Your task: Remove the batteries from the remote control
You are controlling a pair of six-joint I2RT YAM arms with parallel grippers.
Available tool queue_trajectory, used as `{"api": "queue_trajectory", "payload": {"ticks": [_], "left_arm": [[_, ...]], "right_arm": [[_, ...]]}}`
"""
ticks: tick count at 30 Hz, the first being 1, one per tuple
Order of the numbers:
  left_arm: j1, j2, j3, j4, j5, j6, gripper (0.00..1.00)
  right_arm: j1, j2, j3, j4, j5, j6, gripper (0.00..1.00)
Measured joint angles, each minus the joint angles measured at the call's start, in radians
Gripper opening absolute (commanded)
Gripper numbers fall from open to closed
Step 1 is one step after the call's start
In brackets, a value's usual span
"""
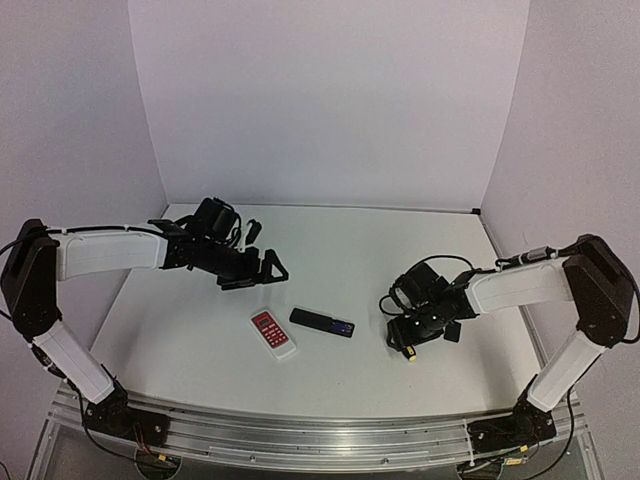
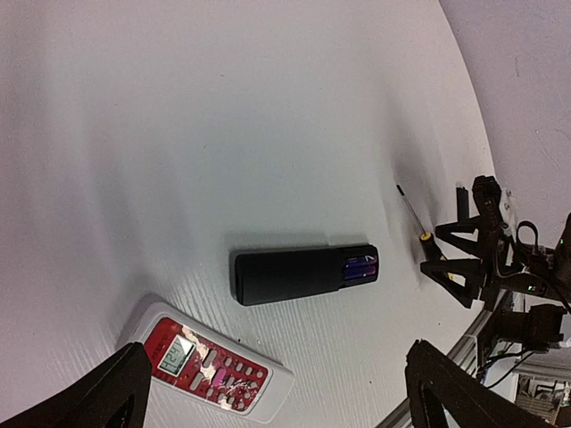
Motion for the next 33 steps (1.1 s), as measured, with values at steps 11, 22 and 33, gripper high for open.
{"api": "queue_trajectory", "payload": {"ticks": [11, 22, 33], "left_arm": [[0.0, -0.105, -0.08, 0.058, -0.003, -0.045, 1.0], [0.0, -0.116, -0.15, 0.256, 0.323, -0.011, 0.97], [-0.082, -0.052, -0.149, 0.567, 0.761, -0.053, 0.69]], "right_arm": [[0.044, -0.008, 0.0, -0.001, 0.0, 0.01, 0.0], [0.047, -0.244, 0.011, -0.035, -0.311, -0.038, 0.0], [0.057, -0.271, 0.139, -0.044, -0.826, 0.007, 0.0]]}}
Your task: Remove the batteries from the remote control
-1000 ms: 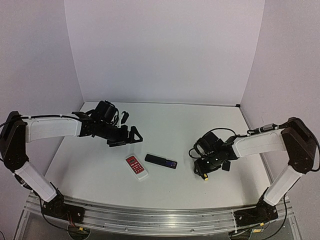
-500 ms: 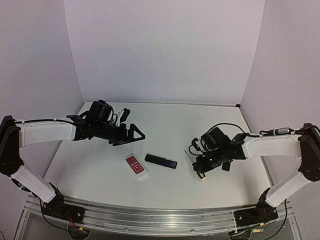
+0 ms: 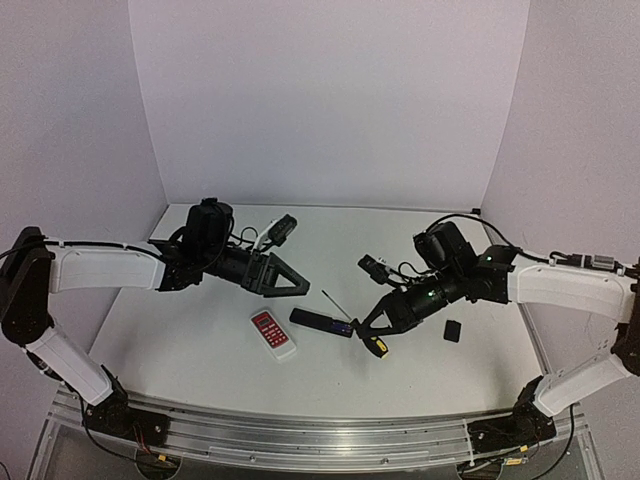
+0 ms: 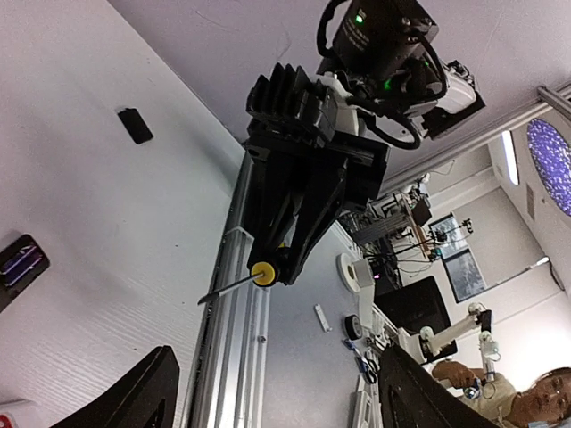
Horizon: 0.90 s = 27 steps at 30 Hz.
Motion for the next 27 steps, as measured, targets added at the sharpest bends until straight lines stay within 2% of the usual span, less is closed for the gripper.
{"api": "queue_trajectory", "payload": {"ticks": [7, 18, 27], "left_arm": [[-0.052, 0.028, 0.016, 0.051, 0.068, -0.035, 0.6], [-0.062, 0.031, 0.019, 0.084, 0.074, -0.064, 0.48], [-0.062, 0.033, 0.02, 0.124, 0.095, -0.098, 0.12]], "right_arm": [[0.001, 0.0, 0.019, 0.001, -0.111, 0.009, 0.0], [0.009, 0.0, 0.036, 0.004, -0.22, 0.032, 0.0], [0.02, 0.03, 0.056, 0.007, -0.25, 0.05, 0.0]]}}
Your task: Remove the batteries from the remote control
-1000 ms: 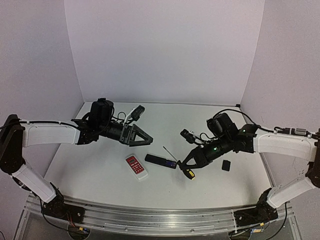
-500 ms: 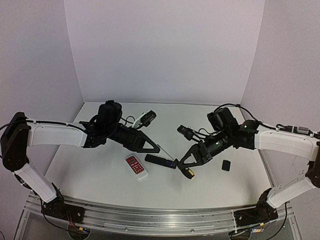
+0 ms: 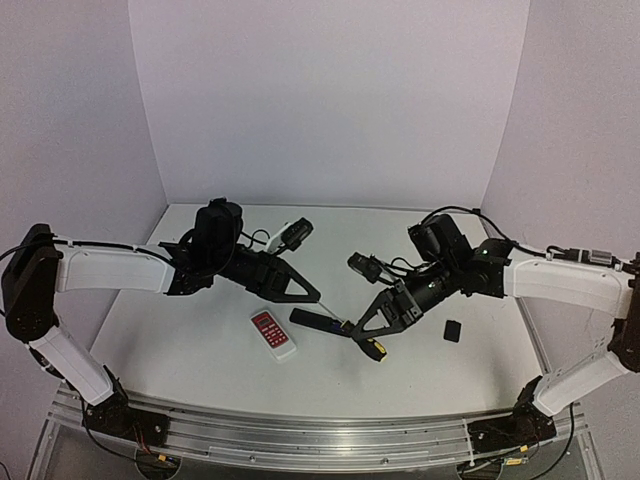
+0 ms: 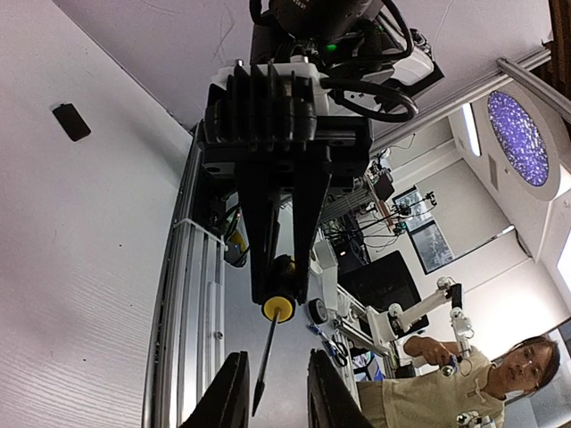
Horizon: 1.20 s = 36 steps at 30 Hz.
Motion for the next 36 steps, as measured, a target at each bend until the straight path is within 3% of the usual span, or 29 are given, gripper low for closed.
{"api": "queue_trajectory", "payload": {"ticks": [2, 7, 9, 15, 17, 21, 27, 36], "left_arm": [[0.0, 0.0, 0.0, 0.001, 0.004, -0.003, 0.01], [0.002, 0.0, 0.0, -0.002, 0.012, -0.015, 0.0], [0.002, 0.0, 0.0, -0.001, 0.013, -0.016, 0.0], [0.0, -0.006, -0.007, -0.002, -0.051, -0.032, 0.0], [-0.004, -0.016, -0.021, -0.003, -0.108, -0.049, 0.0], [-0.005, -0.046, -0.071, 0.011, -0.223, -0.091, 0.0], [-0.004, -0.145, -0.189, 0.089, -0.401, -0.165, 0.0], [-0.004, -0.259, -0.294, 0.298, -0.561, -0.288, 0.0]], "right_arm": [[0.002, 0.008, 0.005, 0.0, -0.003, 0.0, 0.0], [0.008, 0.01, 0.012, 0.004, -0.005, 0.001, 0.0], [0.008, 0.01, 0.012, 0.003, -0.004, 0.002, 0.06], [0.008, 0.009, 0.013, 0.0, 0.061, 0.023, 0.7], [0.008, 0.0, 0.013, 0.003, 0.115, 0.034, 0.81], [0.008, -0.081, -0.019, 0.052, 0.281, 0.092, 0.84], [0.008, -0.281, -0.228, 0.26, 0.52, 0.285, 0.85], [0.008, -0.244, -0.419, 0.685, 0.574, 0.519, 0.84]]}}
